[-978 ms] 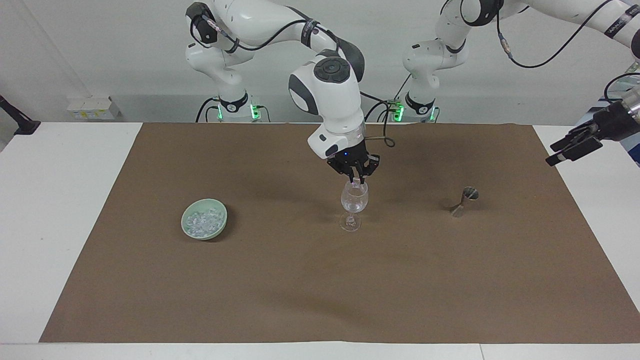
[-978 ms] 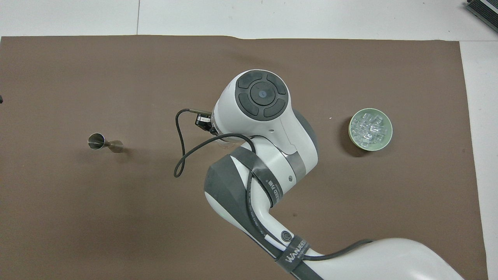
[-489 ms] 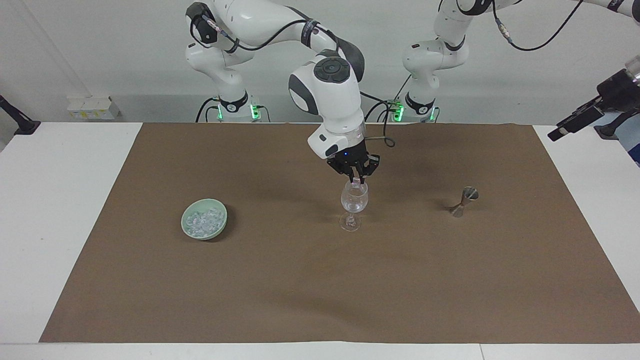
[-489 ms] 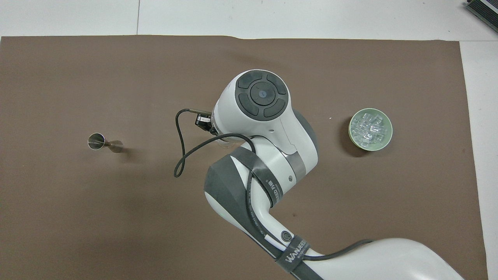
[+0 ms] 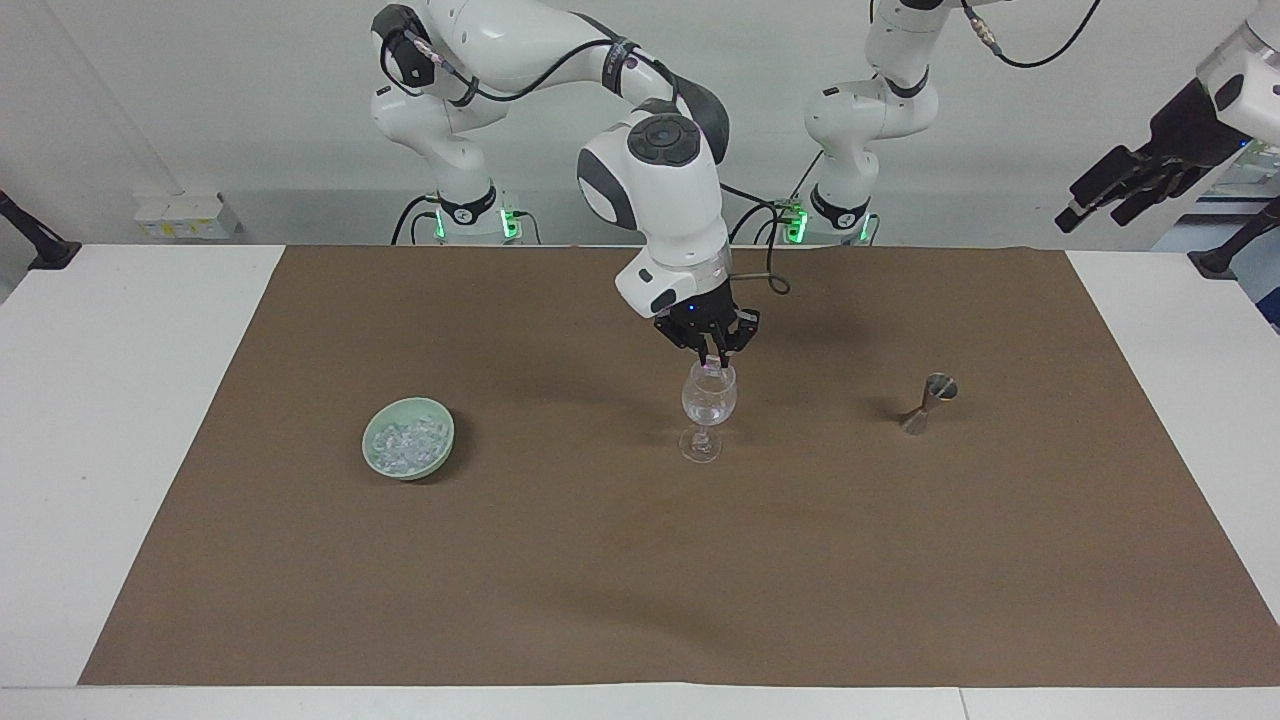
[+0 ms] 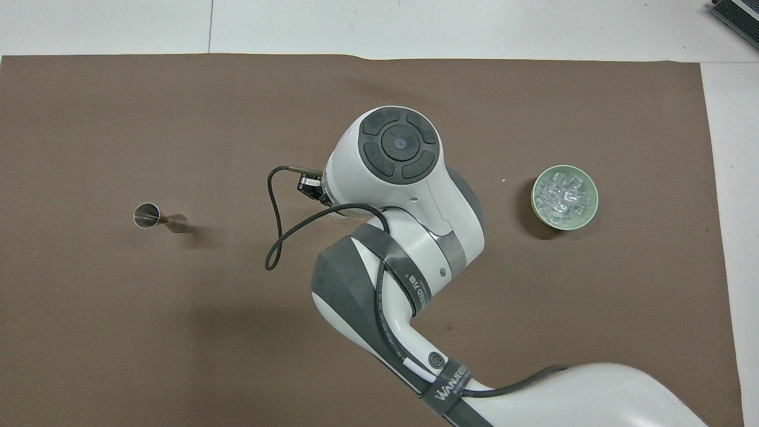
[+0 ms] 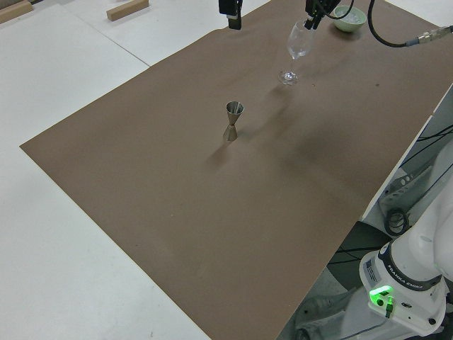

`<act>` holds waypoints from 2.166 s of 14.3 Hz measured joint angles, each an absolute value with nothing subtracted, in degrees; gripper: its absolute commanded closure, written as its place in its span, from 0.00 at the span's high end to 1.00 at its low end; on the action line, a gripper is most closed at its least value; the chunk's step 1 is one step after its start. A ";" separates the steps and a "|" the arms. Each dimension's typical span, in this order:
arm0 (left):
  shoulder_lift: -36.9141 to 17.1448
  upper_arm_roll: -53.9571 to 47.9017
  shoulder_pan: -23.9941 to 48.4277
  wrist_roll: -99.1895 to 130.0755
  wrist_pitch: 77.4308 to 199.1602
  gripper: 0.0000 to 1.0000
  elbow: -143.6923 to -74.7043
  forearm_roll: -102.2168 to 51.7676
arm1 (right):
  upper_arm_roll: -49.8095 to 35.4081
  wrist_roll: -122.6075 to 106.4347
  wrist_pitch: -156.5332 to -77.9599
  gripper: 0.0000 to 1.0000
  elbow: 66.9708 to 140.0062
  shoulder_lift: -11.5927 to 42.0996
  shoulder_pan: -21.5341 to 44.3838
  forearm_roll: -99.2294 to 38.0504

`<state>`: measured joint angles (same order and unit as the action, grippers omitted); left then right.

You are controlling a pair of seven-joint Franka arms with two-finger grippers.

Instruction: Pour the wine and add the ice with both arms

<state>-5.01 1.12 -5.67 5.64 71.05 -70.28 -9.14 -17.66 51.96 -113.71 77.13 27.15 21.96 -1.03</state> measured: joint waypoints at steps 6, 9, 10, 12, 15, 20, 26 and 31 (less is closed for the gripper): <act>-1.93 -4.25 -2.50 4.20 73.84 1.00 -73.93 -4.49 | -17.66 51.96 -113.73 0.32 77.13 27.15 21.96 -1.02; 3.05 -4.86 -1.88 3.93 81.02 1.00 -83.99 -3.87 | -17.66 51.96 -113.77 0.32 77.13 27.15 21.96 -1.02; 4.94 -4.96 -1.57 3.87 83.21 1.00 -87.51 -3.84 | -17.66 51.96 -113.77 0.33 77.13 27.15 21.96 -1.03; 7.91 -5.01 -1.18 3.79 85.68 1.00 -92.20 -3.80 | -17.66 51.96 -113.77 0.32 77.13 27.15 21.96 -1.02; 10.21 -4.95 -1.10 3.66 86.37 1.00 -94.52 -3.74 | -17.67 51.96 -113.78 0.33 77.13 27.15 21.98 -1.02; 10.50 -4.68 -1.10 3.66 87.70 1.00 -94.96 -3.68 | -17.83 51.96 -113.77 0.33 76.71 27.07 22.14 -1.02; 10.41 -4.41 -1.13 3.65 89.32 1.00 -95.05 -2.99 | -17.75 51.96 -113.13 0.44 76.03 24.44 21.73 -1.02; 10.51 -4.47 -1.12 3.52 89.42 1.00 -95.01 -2.73 | -17.31 50.21 -107.33 1.00 76.98 18.91 17.45 -0.87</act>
<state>10.51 -4.47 -1.12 3.52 89.42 -95.01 -2.73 -17.31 50.21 -107.33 76.98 18.91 17.45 -0.87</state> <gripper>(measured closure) 0.000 0.401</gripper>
